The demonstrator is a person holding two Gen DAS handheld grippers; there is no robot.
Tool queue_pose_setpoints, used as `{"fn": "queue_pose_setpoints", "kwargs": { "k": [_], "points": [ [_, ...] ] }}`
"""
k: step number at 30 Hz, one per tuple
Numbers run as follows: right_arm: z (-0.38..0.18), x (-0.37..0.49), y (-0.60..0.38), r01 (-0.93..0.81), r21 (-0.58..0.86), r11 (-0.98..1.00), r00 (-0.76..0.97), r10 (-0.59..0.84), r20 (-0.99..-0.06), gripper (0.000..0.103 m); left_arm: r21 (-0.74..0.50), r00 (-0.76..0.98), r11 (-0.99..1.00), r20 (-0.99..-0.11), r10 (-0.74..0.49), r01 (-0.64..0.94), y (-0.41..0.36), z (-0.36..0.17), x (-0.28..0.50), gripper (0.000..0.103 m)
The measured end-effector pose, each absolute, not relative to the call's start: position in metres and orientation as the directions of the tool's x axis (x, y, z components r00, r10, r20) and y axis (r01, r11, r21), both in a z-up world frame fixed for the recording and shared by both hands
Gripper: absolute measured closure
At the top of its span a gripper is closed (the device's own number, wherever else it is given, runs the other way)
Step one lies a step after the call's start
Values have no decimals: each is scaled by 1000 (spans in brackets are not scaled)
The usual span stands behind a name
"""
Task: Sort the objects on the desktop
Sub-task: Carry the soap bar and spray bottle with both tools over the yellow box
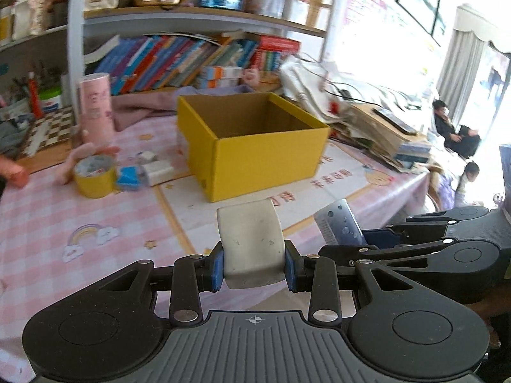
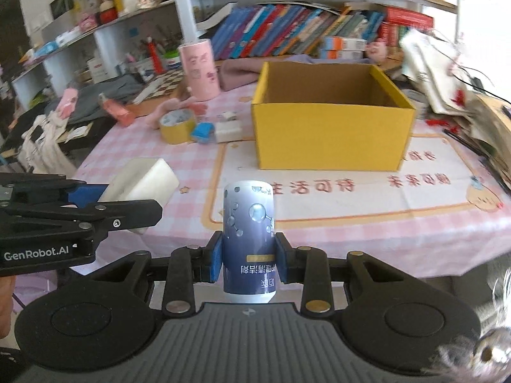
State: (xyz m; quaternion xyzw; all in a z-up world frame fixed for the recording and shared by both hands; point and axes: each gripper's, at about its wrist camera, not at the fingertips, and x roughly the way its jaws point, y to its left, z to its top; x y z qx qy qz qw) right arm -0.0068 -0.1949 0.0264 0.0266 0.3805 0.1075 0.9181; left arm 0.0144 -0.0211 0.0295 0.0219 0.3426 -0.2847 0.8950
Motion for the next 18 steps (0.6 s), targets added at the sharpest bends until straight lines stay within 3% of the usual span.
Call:
{"fn": "queue_pose_setpoints", "kwargs": {
  "k": [18],
  "points": [
    [22, -30, -232, -13, 151, 988, 669, 121, -733, 73, -167, 501, 750, -649, -572, 640, -62, 25, 18, 68]
  ]
}}
